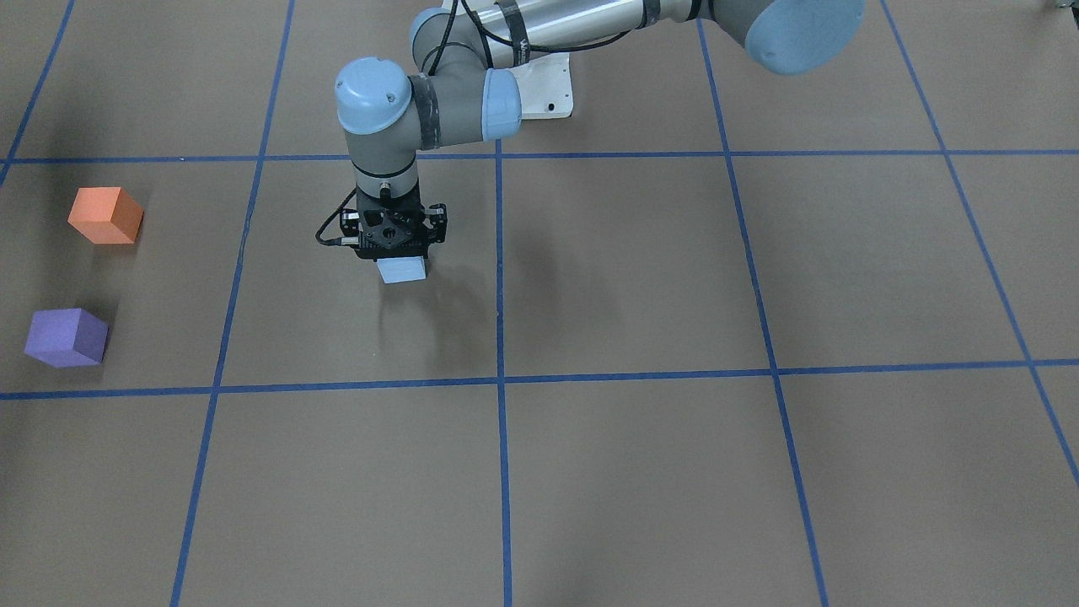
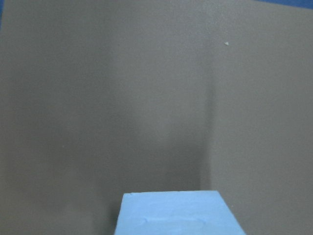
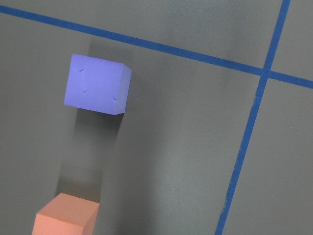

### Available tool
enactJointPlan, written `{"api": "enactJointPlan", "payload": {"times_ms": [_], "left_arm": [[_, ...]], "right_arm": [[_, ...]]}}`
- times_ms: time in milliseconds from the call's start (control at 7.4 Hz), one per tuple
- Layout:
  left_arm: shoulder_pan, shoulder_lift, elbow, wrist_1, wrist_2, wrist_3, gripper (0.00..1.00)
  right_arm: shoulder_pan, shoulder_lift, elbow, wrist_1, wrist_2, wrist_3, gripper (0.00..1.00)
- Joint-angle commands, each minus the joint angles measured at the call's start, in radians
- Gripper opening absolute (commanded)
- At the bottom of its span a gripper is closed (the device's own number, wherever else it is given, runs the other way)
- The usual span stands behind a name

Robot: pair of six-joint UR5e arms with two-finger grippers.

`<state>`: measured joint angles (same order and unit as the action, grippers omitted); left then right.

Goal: Place blue block between orange and purple blocks
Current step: 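Carry the light blue cube with the left gripper toward the table center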

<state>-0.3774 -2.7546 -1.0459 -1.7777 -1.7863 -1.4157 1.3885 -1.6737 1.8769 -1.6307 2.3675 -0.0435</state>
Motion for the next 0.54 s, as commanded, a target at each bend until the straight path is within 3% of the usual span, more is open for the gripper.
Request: {"api": "enactJointPlan", "payload": {"times_ms": [0, 135, 270, 405], "left_arm": [[-0.003, 0.003, -0.006, 0.003, 0.002, 0.008, 1.00], [-0.021, 0.004, -0.052, 0.014, -0.004, 0.012, 1.00], [-0.049, 0.028, -0.186, 0.077, -0.011, 0.014, 1.00], [-0.079, 0.115, -0.386, 0.206, -0.037, 0.017, 1.00]], "right_arm": [[0.000, 0.012, 0.005, 0.065, -0.001, 0.004, 1.00], [0.000, 0.049, 0.011, 0.072, -0.002, 0.005, 1.00], [0.000, 0.101, 0.008, 0.069, 0.002, 0.011, 1.00], [-0.006, 0.161, 0.008, 0.063, 0.010, 0.112, 1.00]]}}
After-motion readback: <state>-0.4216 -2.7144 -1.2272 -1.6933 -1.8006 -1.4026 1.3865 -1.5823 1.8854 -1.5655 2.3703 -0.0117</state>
